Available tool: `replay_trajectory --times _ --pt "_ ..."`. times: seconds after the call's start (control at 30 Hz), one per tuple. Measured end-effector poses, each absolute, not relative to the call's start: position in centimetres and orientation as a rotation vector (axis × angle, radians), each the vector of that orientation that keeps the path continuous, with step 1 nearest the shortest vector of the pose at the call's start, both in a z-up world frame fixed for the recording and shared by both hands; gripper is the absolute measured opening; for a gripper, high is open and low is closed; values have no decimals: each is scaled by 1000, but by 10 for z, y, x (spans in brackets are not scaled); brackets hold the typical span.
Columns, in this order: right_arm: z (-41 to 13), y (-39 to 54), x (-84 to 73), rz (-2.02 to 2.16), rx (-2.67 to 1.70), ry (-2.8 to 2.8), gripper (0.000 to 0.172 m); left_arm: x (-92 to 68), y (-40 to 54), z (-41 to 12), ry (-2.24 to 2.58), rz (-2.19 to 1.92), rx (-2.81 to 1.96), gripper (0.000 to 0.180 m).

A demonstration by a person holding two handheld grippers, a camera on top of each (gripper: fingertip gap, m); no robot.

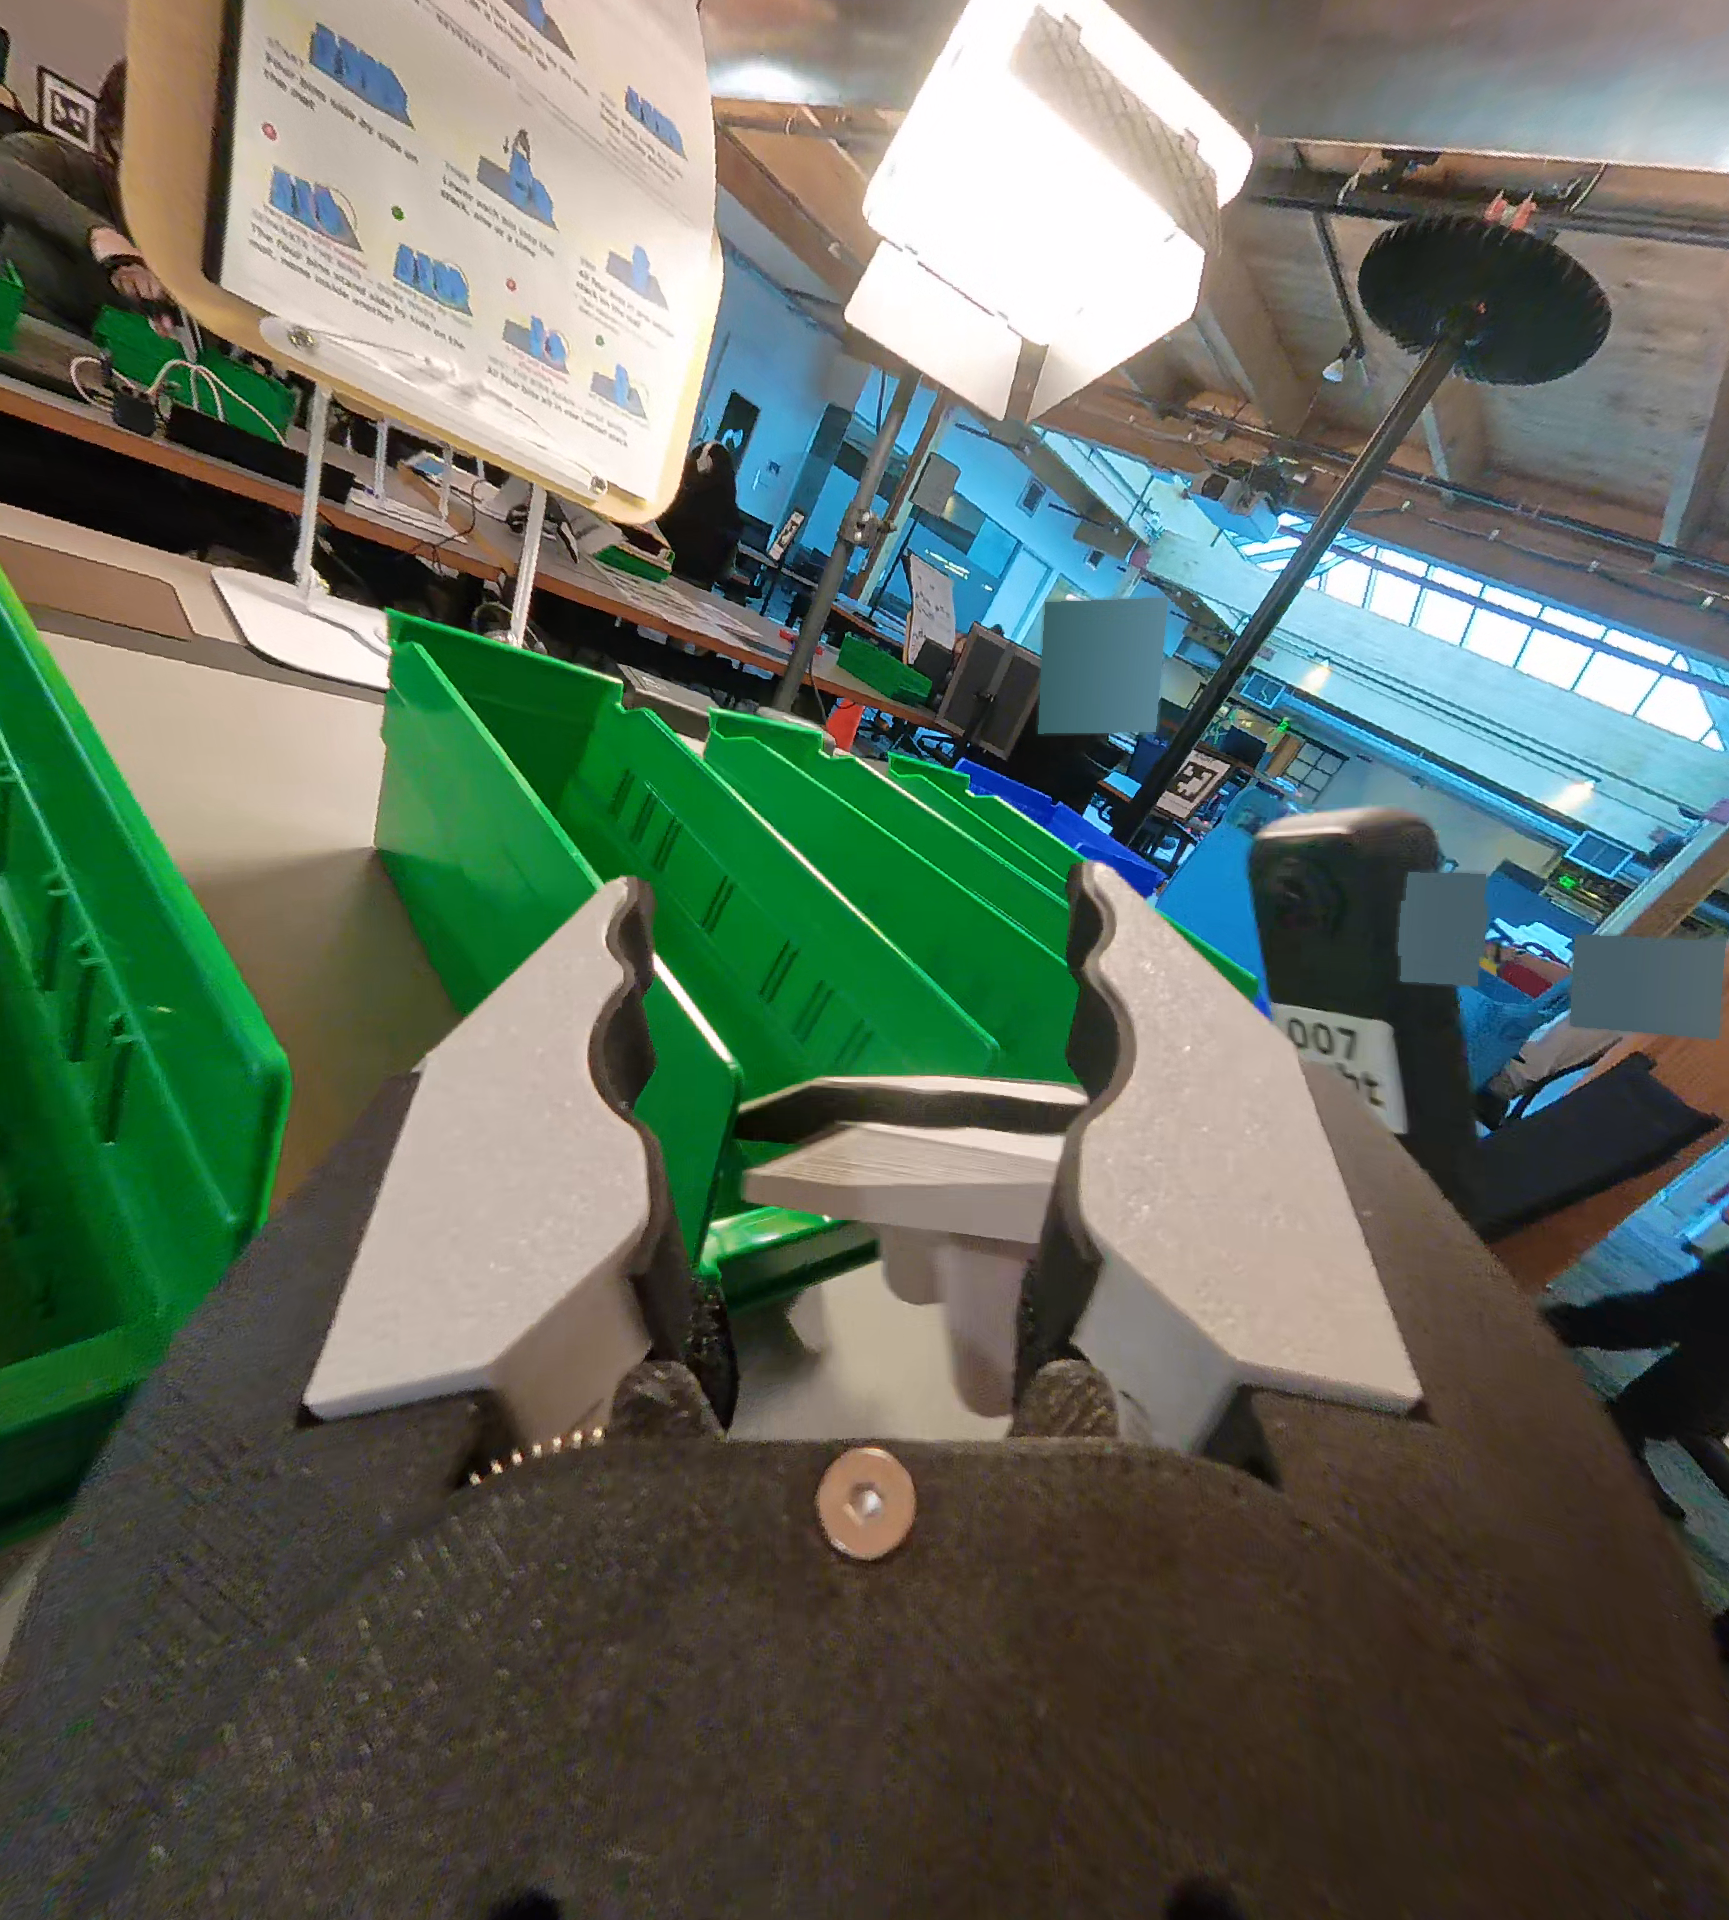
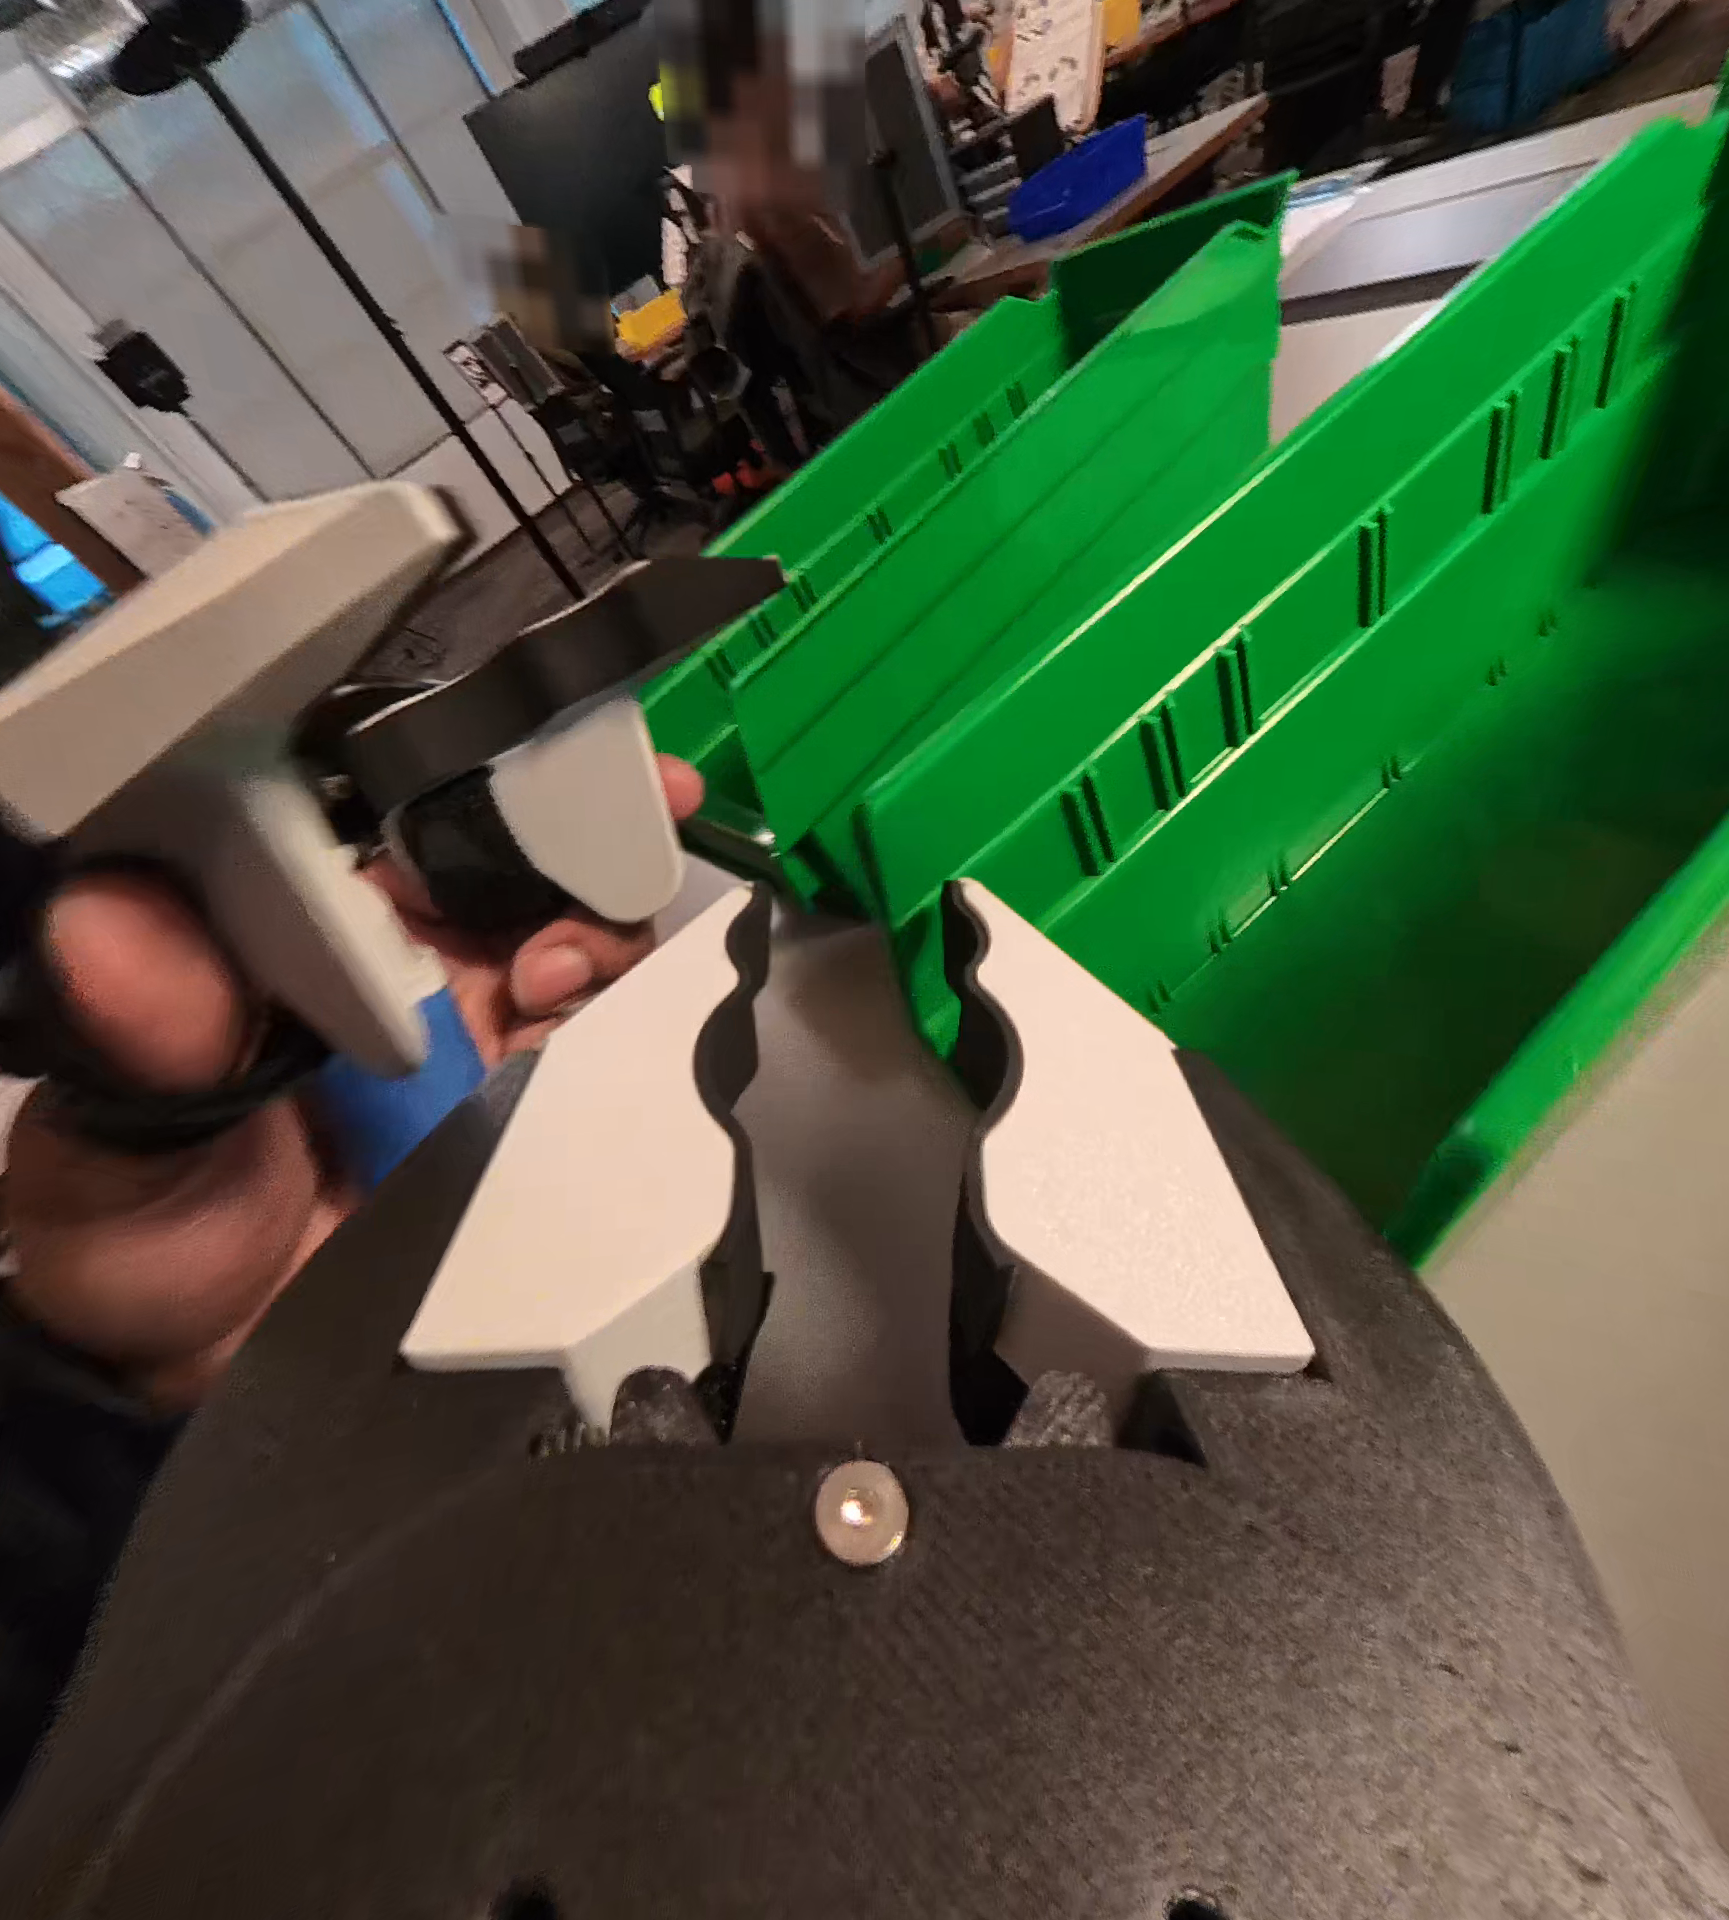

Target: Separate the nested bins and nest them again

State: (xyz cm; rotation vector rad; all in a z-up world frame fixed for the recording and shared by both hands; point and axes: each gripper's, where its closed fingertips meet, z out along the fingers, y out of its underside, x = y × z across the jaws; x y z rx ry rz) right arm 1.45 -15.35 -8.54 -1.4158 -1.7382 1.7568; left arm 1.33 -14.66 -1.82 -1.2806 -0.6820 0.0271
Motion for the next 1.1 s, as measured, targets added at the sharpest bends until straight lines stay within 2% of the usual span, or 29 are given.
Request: replay_trajectory --times 0.13,0.23,0.4,0.6,0.83,0.97,1.1 --pt "-52 -137 63 1840 -1270 -1695 38 15 -154 -11 -674 43 -1268 80" --pt "-37 -70 88 1684 -1258 -1504 42 18 -153 -11 -668 42 -1271 80" --pt "-53 43 92 1399 -1392 -1306 57 33 -131 -15 -636 27 -1311 80" --pt "-97 31 74 1458 -1525 -1456 59 50 -102 -18 -604 31 -1363 80" --pt "-101 4 79 1550 -1478 -1553 55 59 -84 -24 -603 9 -1373 80" --pt "-78 18 105 1603 -1441 -1536 55 64 -83 -31 -601 7 -1385 80" --pt "-49 91 123 1451 -1411 -1347 54 65 -84 -33 -602 18 -1390 80"
